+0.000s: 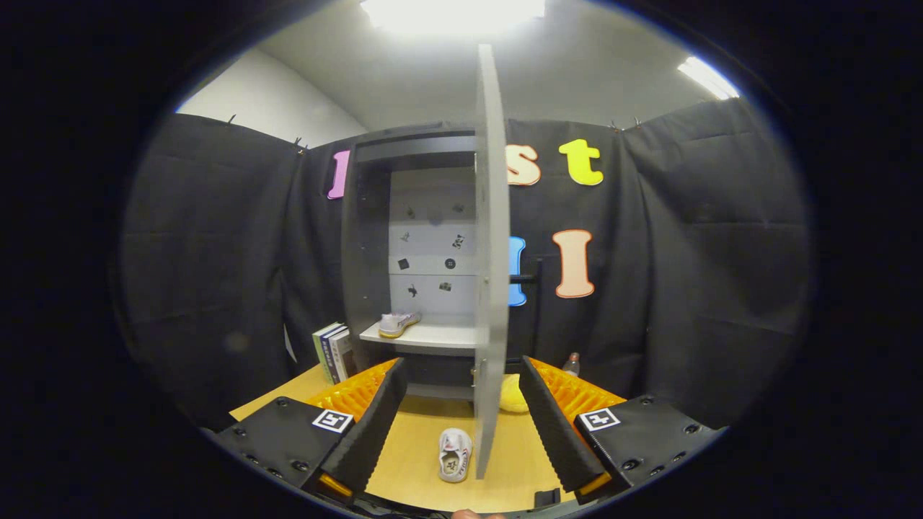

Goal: Open the shoe cabinet door, grab the shoes and put them into the shoe cabinet, then close the shoe cabinet door.

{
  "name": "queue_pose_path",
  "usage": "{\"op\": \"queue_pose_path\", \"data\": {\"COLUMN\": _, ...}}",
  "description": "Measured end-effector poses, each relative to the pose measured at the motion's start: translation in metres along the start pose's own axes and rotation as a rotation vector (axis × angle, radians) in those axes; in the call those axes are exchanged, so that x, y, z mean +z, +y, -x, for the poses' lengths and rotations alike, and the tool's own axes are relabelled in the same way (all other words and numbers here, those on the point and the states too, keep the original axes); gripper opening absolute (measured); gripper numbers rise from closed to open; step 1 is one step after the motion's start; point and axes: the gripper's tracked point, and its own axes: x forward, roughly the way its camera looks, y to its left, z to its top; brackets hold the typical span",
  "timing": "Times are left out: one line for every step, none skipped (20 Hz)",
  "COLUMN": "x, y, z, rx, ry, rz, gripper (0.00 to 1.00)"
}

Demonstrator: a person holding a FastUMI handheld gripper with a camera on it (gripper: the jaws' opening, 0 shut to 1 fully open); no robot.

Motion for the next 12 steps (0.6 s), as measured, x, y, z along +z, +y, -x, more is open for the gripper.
{"op": "queue_pose_path", "data": {"x": -0.01, "y": 0.014, "z": -0.006, "rx": 0.033, "ry": 0.026, "rz": -0.025, "gripper": 0.98}}
{"op": "queue_pose_path", "data": {"x": -0.019, "y": 0.027, "z": -0.012, "rx": 0.059, "ry": 0.055, "rz": -0.046, "gripper": 0.98}}
{"op": "queue_pose_path", "data": {"x": -0.027, "y": 0.037, "z": -0.017, "rx": 0.078, "ry": 0.078, "rz": -0.063, "gripper": 0.98}}
{"op": "queue_pose_path", "data": {"x": -0.034, "y": 0.045, "z": -0.024, "rx": 0.096, "ry": 0.096, "rz": -0.078, "gripper": 0.98}}
{"op": "queue_pose_path", "data": {"x": -0.041, "y": 0.052, "z": -0.03, "rx": 0.11, "ry": 0.12, "rz": -0.09, "gripper": 0.98}}
{"op": "queue_pose_path", "data": {"x": -0.052, "y": 0.057, "z": -0.038, "rx": 0.116, "ry": 0.145, "rz": -0.095, "gripper": 0.98}}
{"op": "queue_pose_path", "data": {"x": -0.061, "y": 0.059, "z": -0.046, "rx": 0.111, "ry": 0.176, "rz": -0.099, "gripper": 0.98}}
{"op": "queue_pose_path", "data": {"x": -0.074, "y": 0.063, "z": -0.051, "rx": 0.105, "ry": 0.209, "rz": -0.106, "gripper": 0.98}}
{"op": "queue_pose_path", "data": {"x": -0.088, "y": 0.067, "z": -0.058, "rx": 0.095, "ry": 0.24, "rz": -0.111, "gripper": 0.98}}
{"op": "queue_pose_path", "data": {"x": -0.105, "y": 0.072, "z": -0.067, "rx": 0.092, "ry": 0.279, "rz": -0.109, "gripper": 0.98}}
{"op": "queue_pose_path", "data": {"x": -0.122, "y": 0.075, "z": -0.075, "rx": 0.082, "ry": 0.316, "rz": -0.102, "gripper": 0.98}}
{"op": "queue_pose_path", "data": {"x": -0.14, "y": 0.076, "z": -0.082, "rx": 0.066, "ry": 0.358, "rz": -0.094, "gripper": 0.98}}
